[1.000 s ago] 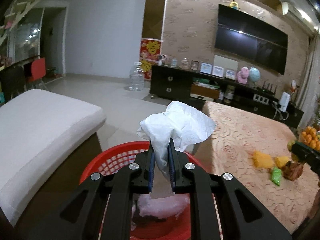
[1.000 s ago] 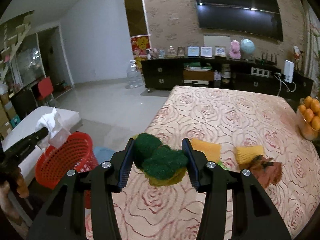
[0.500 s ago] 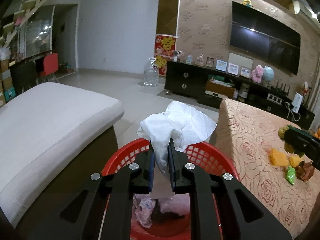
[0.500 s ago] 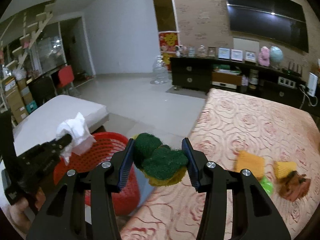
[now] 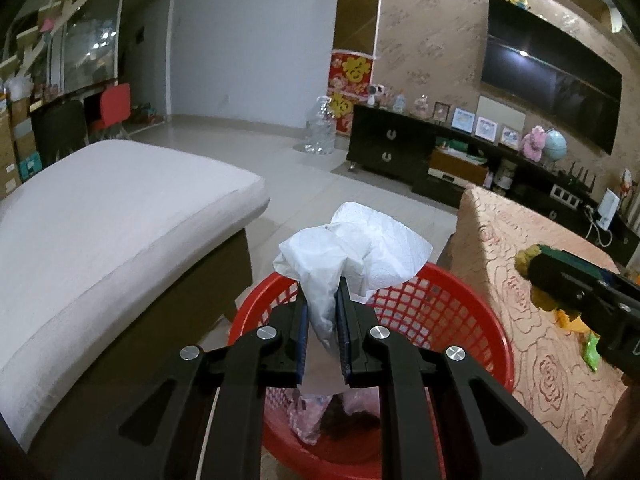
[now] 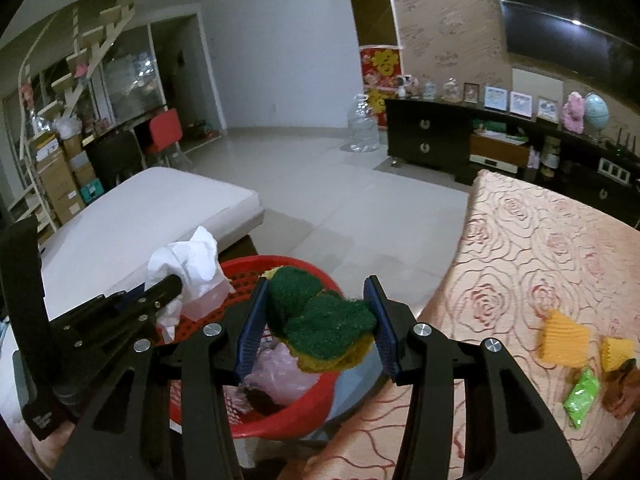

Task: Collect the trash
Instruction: 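Carry tissue and sponge over the red wastebasket and open both tools to drop them, then move both open tools back over the table toward the green packet, then grasp the green plastic packet with the right tool while the left tool grasps a yellow foam pad, then carry the yellow pad and green packet over the red wastebasket with both tools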

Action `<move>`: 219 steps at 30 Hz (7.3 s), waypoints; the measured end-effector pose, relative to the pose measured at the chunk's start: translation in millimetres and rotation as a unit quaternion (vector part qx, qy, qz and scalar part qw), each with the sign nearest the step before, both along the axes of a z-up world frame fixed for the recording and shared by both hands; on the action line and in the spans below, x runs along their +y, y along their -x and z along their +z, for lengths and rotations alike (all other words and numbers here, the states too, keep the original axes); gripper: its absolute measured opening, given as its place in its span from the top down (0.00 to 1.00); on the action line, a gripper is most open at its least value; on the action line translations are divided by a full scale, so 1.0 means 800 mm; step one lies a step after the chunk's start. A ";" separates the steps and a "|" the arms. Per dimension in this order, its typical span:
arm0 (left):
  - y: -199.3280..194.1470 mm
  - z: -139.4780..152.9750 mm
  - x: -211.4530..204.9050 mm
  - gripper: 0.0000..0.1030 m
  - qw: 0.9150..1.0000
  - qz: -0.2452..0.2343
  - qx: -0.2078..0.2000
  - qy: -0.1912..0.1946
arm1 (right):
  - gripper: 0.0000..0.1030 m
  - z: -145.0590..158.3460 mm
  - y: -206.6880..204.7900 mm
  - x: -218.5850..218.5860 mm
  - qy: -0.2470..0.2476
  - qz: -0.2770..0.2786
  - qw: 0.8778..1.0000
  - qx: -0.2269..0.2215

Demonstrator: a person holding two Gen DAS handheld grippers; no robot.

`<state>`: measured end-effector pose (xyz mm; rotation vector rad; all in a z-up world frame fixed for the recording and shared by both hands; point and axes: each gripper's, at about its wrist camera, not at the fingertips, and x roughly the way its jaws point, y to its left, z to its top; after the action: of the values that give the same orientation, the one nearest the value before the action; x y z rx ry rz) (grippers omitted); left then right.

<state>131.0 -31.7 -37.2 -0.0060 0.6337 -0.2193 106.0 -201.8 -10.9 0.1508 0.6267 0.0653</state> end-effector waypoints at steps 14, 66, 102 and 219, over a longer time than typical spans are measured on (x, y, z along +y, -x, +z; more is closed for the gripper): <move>-0.002 -0.008 0.005 0.52 1.000 -0.002 0.020 -0.003 | 0.47 -0.020 -0.020 0.020 -0.024 0.037 0.999 0.032; 0.056 0.016 -0.070 0.22 0.991 -0.101 -0.063 0.055 | 0.28 -0.070 0.210 -0.251 0.062 -0.260 0.963 0.025; 0.095 -0.025 -0.187 0.21 0.976 -0.213 -0.034 -0.027 | 0.21 -0.143 0.144 -0.286 0.011 -0.248 0.964 0.090; 0.104 0.043 -0.216 0.90 0.971 -0.220 -0.089 -0.008 | 0.69 -0.060 0.211 -0.284 -0.005 -0.247 0.969 -0.005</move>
<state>48.0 -204.7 -3.0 0.1695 0.4515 -0.6374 -63.0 -428.6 -58.6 0.3126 0.5646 -0.4123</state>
